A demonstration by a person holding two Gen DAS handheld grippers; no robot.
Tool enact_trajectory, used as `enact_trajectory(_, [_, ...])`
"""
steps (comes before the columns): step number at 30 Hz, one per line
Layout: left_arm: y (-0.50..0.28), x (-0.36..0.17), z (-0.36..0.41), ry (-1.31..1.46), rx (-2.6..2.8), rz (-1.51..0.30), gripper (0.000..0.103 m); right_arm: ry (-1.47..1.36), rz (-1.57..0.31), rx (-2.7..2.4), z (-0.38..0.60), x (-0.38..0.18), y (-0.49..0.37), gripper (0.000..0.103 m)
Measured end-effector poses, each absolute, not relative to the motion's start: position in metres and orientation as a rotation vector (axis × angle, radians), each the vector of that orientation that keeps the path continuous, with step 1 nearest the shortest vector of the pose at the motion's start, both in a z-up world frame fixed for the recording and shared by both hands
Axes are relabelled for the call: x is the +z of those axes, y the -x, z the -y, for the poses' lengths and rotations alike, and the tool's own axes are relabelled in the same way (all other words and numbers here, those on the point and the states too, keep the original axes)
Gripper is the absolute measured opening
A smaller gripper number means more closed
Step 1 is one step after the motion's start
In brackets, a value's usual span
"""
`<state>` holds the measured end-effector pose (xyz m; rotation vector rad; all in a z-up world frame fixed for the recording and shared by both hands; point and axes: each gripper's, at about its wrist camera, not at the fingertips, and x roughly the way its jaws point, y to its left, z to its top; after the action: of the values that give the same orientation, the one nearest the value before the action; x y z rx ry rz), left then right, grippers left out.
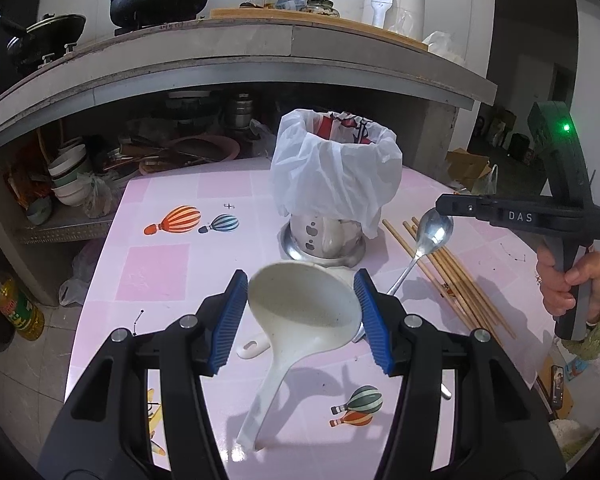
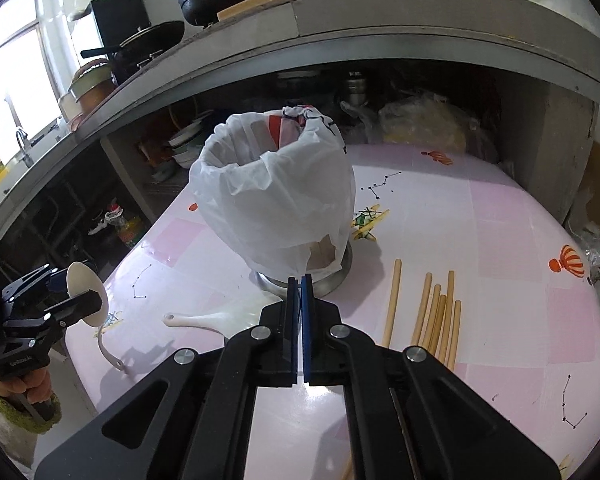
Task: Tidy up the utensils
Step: 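Lift the steel spoon with the right gripper above the bagged holder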
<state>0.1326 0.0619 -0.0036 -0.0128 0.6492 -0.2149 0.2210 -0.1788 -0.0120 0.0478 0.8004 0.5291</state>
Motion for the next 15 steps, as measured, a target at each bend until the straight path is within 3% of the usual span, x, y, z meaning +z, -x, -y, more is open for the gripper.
enact_trajectory(15, [-0.128,0.006,-0.07,0.019,-0.208,-0.62,0.052,0.006,-0.731,0.536,0.173,0.019,-0.214,0.002])
